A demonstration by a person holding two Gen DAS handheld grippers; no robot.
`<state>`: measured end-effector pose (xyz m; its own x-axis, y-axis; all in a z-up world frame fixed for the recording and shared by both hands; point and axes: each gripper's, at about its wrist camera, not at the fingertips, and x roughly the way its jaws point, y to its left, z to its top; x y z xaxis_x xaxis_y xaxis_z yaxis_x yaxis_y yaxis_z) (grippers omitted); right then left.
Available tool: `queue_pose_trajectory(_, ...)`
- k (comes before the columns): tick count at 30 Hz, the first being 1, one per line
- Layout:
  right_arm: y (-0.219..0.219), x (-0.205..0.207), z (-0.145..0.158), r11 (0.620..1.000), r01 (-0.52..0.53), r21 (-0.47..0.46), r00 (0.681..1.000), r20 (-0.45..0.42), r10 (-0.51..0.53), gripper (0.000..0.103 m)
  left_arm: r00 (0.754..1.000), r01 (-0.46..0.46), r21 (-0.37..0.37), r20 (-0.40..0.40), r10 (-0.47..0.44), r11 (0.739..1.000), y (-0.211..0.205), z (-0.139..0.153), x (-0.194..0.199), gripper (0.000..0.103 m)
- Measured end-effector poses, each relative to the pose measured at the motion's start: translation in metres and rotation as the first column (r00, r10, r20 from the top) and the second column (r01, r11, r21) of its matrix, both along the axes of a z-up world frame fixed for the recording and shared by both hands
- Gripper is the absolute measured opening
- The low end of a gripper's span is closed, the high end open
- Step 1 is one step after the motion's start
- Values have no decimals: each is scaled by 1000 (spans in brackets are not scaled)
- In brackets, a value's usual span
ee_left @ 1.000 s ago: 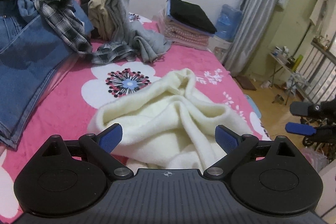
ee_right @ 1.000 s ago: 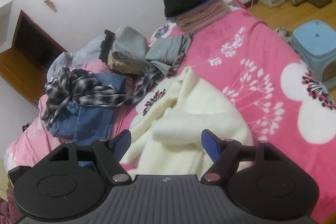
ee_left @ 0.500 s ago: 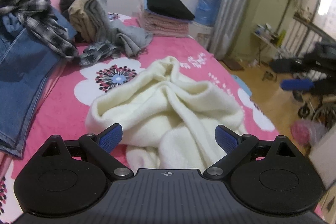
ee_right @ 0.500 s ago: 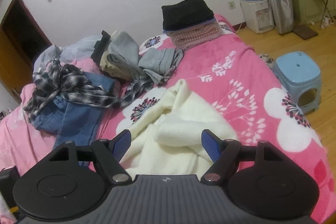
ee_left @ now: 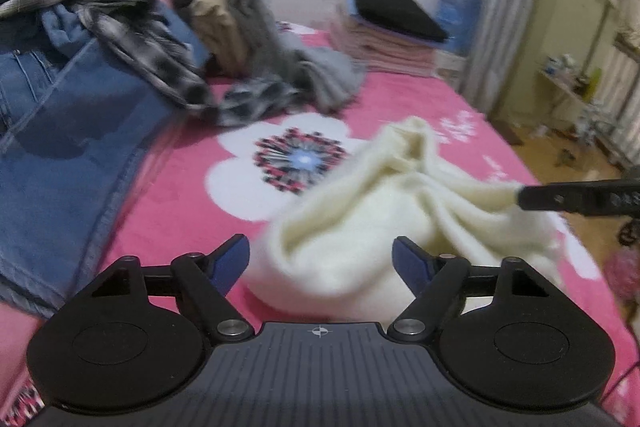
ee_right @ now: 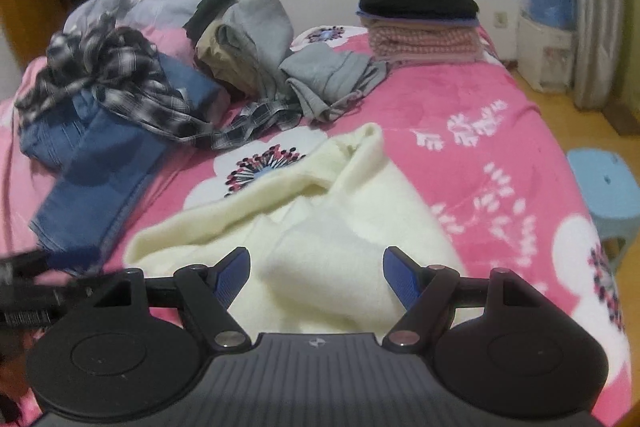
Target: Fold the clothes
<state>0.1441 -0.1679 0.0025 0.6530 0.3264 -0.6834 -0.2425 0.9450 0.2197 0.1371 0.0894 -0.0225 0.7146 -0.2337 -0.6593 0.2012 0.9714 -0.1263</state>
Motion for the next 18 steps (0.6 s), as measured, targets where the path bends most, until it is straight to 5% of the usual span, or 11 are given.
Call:
queue_pose_trajectory(3,10,16,-10,996,-75,-52,997,1,75,73,999,-30,21,11,30,999,0,-4,21,76)
queue_pose_trajectory(5,16,24,-21,980,-121,-157,993,-25,119,31,999,-41,30,9,40,999,-3,-9,33,76)
queue_pose_trajectory(6,16,25,-25,971,-123,-204,992,-37,118,20,999,-43,33,4,43,998,-4,-11,39,76)
queue_pose_trajectory(11,-29,35,-17,939,58,-339,994,110,-22,16,999,-32,58,-22,34,998,-15,-25,62,78)
queue_pose_trajectory(18,-95,70,-31,963,140,-232,990,18,-139,20,998,-5,165,-65,16,986,-32,-45,93,79)
